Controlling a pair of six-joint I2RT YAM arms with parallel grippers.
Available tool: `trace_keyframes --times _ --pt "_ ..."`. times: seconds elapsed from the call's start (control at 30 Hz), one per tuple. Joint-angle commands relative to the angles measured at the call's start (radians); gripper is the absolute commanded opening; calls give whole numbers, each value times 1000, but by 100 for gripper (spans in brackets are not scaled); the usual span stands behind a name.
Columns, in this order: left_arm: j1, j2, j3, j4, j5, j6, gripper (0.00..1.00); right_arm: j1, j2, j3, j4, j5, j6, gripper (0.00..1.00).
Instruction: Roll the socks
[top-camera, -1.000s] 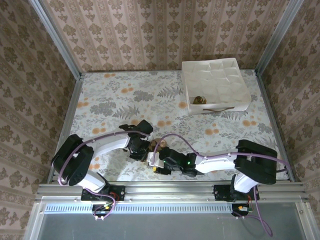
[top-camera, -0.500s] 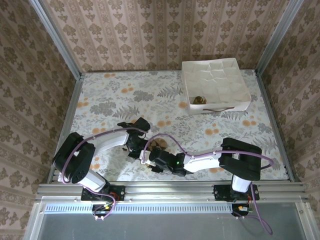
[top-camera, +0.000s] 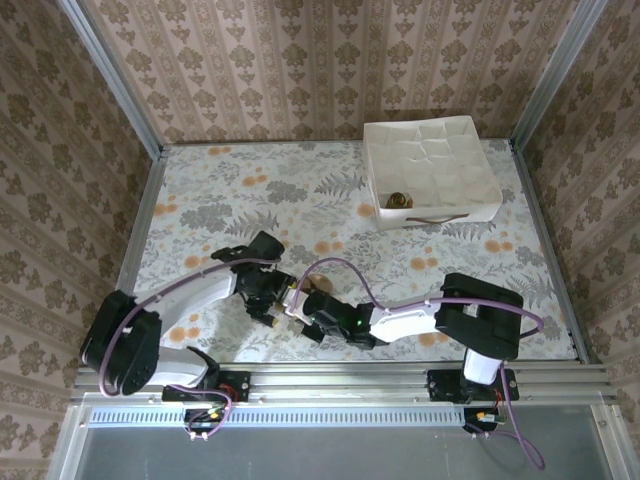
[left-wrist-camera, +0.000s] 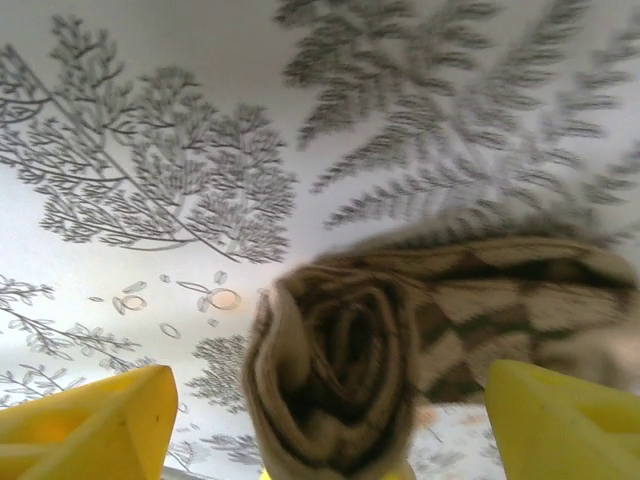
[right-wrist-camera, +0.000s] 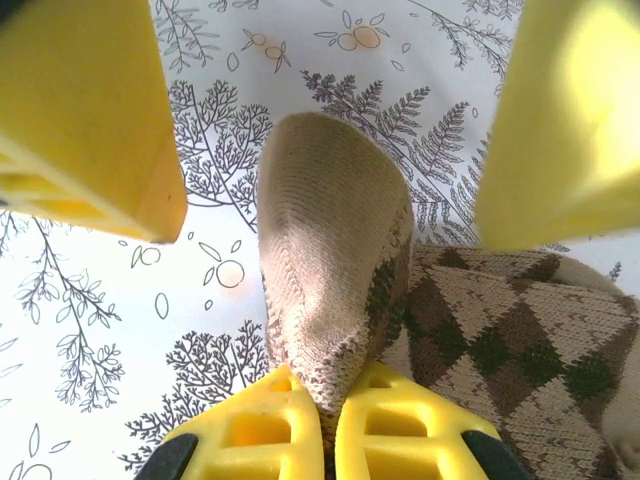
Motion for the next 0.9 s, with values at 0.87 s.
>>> trace_keyframes --times 0.87 --pt "-126 -128 -188 263 -130 167 57 -330 153 -123 -137 -594 318 0"
